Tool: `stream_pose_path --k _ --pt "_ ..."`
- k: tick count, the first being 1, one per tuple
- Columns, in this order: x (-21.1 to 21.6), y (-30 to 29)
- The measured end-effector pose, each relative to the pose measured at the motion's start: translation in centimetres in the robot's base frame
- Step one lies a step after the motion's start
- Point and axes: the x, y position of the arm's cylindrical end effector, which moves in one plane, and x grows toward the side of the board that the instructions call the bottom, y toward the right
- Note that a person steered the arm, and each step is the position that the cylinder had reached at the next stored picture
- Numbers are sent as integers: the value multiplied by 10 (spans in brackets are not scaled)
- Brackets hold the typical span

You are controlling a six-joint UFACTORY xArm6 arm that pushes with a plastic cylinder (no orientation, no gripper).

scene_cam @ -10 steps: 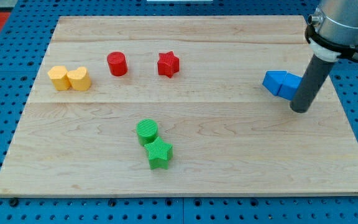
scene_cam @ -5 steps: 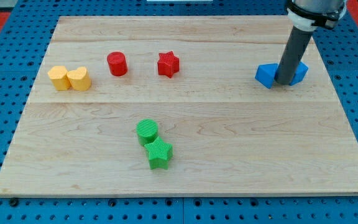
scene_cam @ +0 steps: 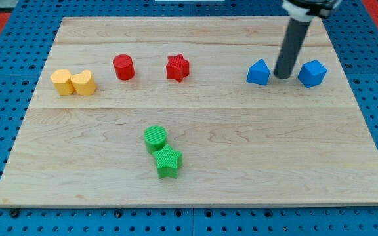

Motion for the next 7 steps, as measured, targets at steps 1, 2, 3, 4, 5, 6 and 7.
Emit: stream_pose_path --k 1,2,3,4,5,6,7 --pt "0 -50" --pt "17 -58" --pt "15 -82" --pt "3 -77" --pt "68 15" --pt "77 134" --pt "37 124"
